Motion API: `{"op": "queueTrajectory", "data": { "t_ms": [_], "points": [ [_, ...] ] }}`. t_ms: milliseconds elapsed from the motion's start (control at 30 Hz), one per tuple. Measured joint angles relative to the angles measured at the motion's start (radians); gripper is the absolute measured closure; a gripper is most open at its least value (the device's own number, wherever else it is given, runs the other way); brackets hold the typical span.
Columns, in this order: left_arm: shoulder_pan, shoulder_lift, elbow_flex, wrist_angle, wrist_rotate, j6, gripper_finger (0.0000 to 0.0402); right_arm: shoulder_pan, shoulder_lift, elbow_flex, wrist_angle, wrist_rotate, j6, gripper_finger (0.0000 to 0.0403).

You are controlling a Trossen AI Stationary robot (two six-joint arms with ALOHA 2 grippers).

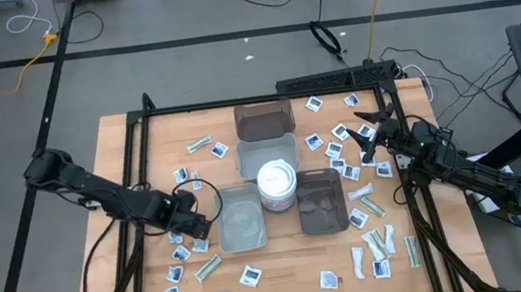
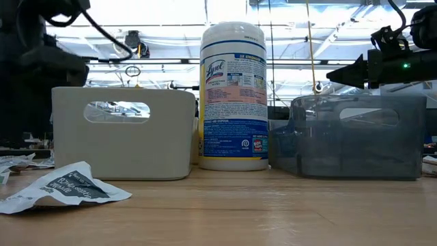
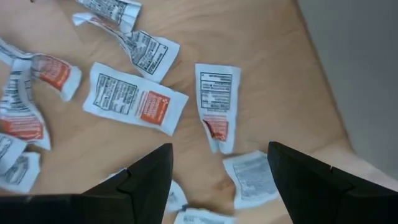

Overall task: Pick & Place First Aid Supplies
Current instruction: Put the ointment pack into the bottom gray bin

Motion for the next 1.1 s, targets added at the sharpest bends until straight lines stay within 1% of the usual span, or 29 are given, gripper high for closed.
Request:
{"op": "queueTrajectory", "data": {
  "t_ms": [100, 400, 600, 667, 733, 800, 1000, 1100],
  "points": [
    [-0.001, 0.032, -0.006, 0.021, -0.002, 0.005, 0.0133, 0.0, 0.0, 0.0, 0.0, 0.0, 0.0, 0.014],
    [-0.003, 0.089, -0.048, 0.159, -0.008, 0.005, 0.0133, 0.0, 0.0, 0.0, 0.0, 0.0, 0.0, 0.014],
    [-0.003, 0.097, -0.049, 0.168, -0.011, 0.003, 0.0133, 0.0, 0.0, 0.0, 0.0, 0.0, 0.0, 0.014],
    [-0.003, 0.097, -0.049, 0.168, -0.011, 0.001, 0.0139, 0.0, 0.0, 0.0, 0.0, 0.0, 0.0, 0.014],
    [-0.003, 0.097, -0.049, 0.167, -0.01, 0.001, 0.0158, 0.0, 0.0, 0.0, 0.0, 0.0, 0.0, 0.014],
    [-0.003, 0.097, -0.051, 0.168, -0.01, -0.004, 0.0188, 0.0, 0.0, 0.0, 0.0, 0.0, 0.0, 0.014],
    [-0.007, 0.096, -0.082, 0.177, 0.017, -0.055, 0.0307, 0.0, 0.0, 0.0, 0.0, 0.0, 0.0, 0.014],
    [-0.016, 0.094, -0.097, 0.191, 0.022, -0.072, 0.036, 0.0, 0.0, 0.0, 0.0, 0.0, 0.0, 0.014]
  ]
}}
